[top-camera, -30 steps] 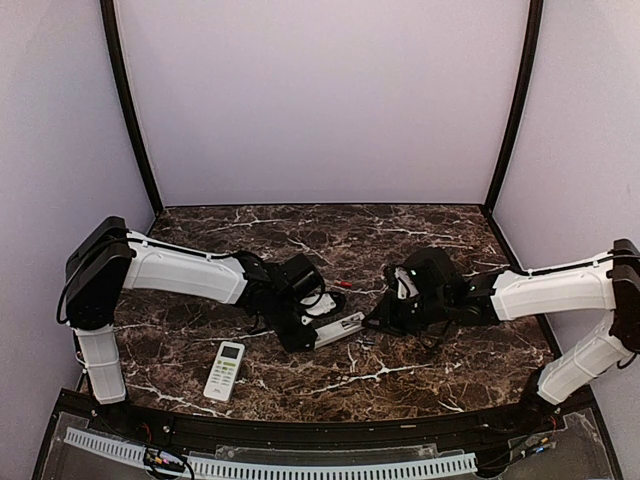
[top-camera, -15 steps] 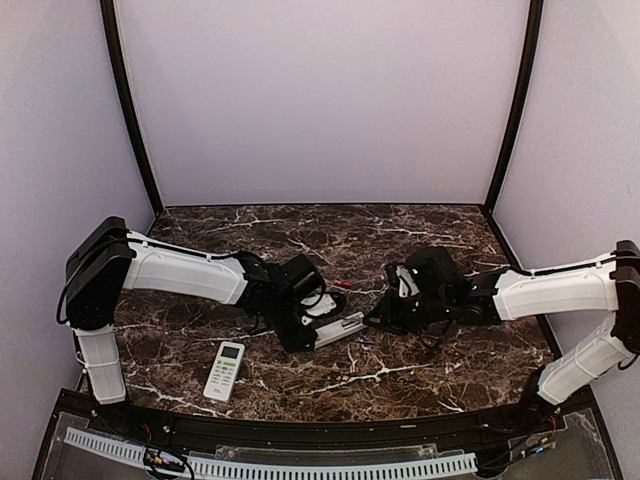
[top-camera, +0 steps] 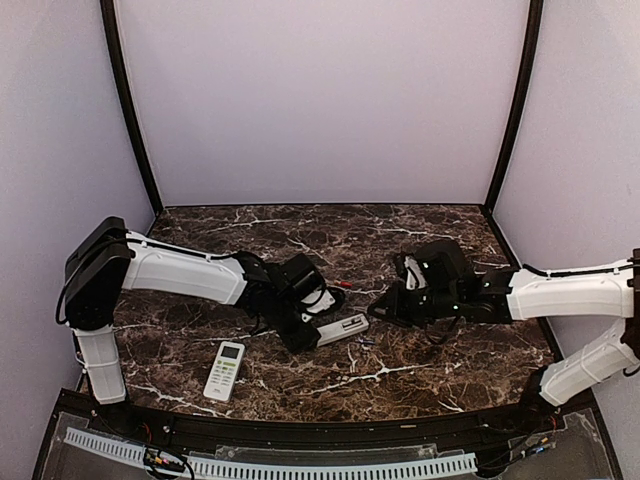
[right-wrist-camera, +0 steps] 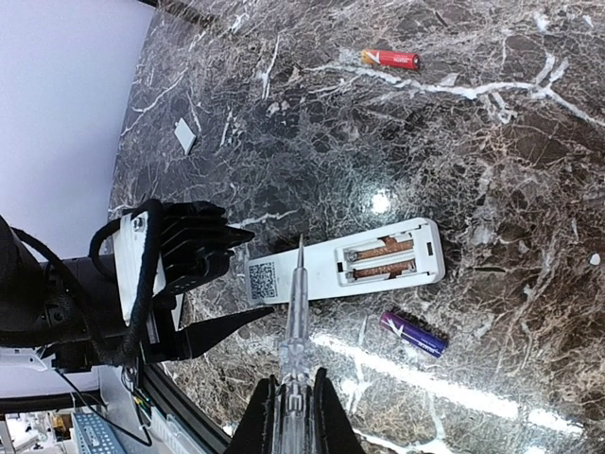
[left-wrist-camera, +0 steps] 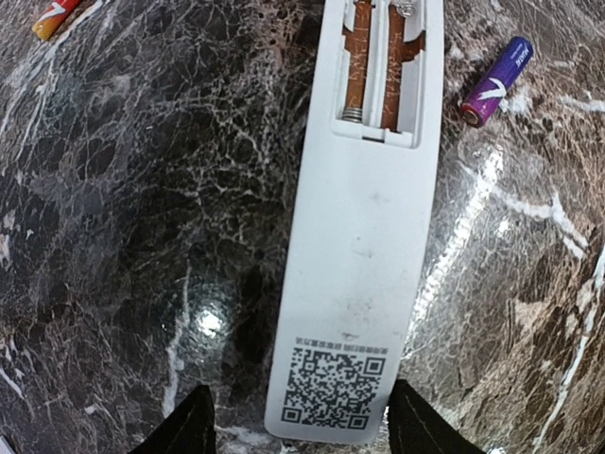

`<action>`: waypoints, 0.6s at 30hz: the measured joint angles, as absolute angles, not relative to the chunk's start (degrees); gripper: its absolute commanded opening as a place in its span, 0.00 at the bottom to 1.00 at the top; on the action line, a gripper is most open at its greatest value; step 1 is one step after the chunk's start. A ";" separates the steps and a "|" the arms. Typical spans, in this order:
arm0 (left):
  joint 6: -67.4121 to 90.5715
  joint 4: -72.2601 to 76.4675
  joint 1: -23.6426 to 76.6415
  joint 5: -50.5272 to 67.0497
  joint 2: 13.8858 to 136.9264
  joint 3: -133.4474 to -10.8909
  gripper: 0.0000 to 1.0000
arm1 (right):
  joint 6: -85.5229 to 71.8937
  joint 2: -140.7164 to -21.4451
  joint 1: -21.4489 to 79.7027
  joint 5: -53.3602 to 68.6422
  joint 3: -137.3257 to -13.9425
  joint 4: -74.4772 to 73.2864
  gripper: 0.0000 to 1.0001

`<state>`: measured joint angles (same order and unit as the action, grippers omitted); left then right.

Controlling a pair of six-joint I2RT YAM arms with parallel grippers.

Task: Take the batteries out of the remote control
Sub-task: Remove the battery from the remote control without the battery cover.

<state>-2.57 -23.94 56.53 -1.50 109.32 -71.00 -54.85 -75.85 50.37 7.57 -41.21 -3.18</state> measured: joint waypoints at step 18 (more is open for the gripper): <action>4.05 -14.85 55.79 -4.45 94.67 -65.34 0.74 | -54.98 -68.97 50.37 -1.72 -35.68 -3.49 0.00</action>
